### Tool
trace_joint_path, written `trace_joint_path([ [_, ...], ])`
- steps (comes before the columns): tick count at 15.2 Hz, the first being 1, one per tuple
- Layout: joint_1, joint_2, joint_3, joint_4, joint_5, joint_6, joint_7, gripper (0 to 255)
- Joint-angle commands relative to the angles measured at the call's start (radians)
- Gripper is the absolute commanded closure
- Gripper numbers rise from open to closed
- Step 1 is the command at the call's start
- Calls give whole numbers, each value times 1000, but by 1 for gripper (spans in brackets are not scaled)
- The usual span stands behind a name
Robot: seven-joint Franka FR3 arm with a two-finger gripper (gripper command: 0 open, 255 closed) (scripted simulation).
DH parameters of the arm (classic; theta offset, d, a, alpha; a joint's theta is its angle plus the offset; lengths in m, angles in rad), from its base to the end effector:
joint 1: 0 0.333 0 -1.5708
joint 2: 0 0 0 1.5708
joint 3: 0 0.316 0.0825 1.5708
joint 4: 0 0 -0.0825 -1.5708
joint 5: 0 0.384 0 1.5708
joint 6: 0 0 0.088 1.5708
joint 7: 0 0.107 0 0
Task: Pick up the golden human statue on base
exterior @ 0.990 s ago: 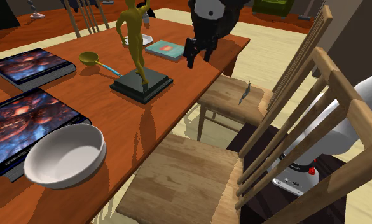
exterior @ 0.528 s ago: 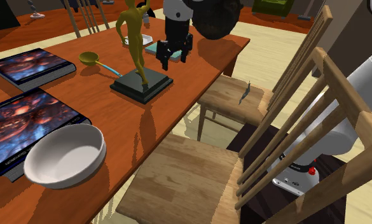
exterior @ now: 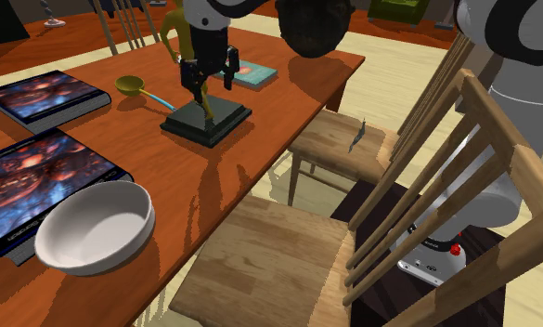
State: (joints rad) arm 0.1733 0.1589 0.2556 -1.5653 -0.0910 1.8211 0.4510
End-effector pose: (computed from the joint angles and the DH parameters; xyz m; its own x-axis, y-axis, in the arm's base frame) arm 0.5718 0.2412 0.5598 0.9935 -0.0091 0.1132 -0.0092 -1.0000 0.0007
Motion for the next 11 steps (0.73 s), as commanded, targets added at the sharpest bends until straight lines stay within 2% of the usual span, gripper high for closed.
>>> trace_joint_path([
  [1,17,55,9,31,-15,-2,14,0],
  [9,20,55,1,-57,-15,86,18,0],
  [10,22,70,1,-31,-17,75,17,255],
  [11,39,112,5,21,-37,64,40,255],
])
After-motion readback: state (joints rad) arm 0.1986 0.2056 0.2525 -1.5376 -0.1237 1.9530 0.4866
